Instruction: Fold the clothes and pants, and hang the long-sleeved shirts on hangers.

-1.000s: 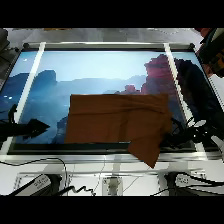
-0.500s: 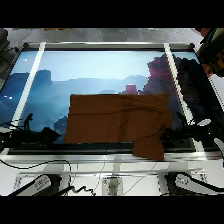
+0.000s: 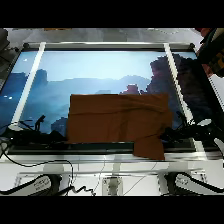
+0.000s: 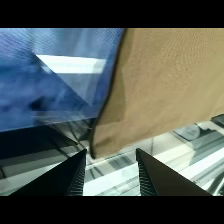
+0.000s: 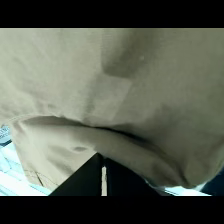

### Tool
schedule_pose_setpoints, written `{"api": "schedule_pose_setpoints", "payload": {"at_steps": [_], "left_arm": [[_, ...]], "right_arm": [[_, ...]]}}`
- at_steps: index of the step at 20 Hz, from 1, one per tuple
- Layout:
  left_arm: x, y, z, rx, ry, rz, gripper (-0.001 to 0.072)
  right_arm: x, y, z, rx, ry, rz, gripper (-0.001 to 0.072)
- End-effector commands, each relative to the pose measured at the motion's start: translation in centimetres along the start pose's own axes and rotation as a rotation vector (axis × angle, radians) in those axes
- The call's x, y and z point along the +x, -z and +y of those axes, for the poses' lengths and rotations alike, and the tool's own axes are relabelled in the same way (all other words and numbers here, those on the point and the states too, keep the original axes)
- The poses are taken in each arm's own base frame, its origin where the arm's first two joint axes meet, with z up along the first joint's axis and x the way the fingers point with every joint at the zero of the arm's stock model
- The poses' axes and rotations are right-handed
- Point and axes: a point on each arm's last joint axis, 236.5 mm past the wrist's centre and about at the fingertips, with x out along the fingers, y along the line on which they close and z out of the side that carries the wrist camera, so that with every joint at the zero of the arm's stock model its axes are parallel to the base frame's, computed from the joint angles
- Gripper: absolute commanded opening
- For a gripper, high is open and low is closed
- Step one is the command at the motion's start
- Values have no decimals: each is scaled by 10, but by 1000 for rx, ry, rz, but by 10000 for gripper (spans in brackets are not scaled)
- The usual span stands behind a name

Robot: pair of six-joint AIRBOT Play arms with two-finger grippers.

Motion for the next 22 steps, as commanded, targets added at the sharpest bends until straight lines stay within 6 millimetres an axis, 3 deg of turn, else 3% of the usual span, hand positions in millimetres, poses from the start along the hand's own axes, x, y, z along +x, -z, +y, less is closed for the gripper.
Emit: {"api": "schedule_pose_setpoints", "payload": {"at_steps": [1, 3, 4, 6, 8, 11, 14, 17, 20, 22], "left_arm": [[8, -1, 4, 20, -28, 11, 272], [10, 0, 1, 36, -29, 21, 60], [11, -1, -2, 48, -26, 19, 14], [6, -12, -16, 91, 20, -8, 14], [-8, -34, -42, 130, 101, -68, 14], [-44, -86, -91, 157, 237, -245, 12], [-80, -137, -132, 187, 325, -441, 12], [-83, -181, -146, 172, 260, -609, 11], [-84, -225, -134, 70, 117, -802, 12], [-88, -245, -128, 31, 57, -893, 11]], "right_arm": [[0, 0, 1, 2, -3, 0, 12], [0, 0, 1, 1, -3, -2, 12], [-1, -2, 1, -1, -4, -6, 12], [-6, -10, 9, -4, -23, -40, 12], [-18, -24, 27, -42, -62, -112, 12], [-45, -56, 63, -53, -156, -273, 12], [-79, -105, 106, 2, -309, -499, 12], [-97, -159, 124, 11, -258, -719, 11], [-129, -210, 124, 43, -118, -981, 11], [-144, -235, 118, 79, -59, -1092, 11]]}}
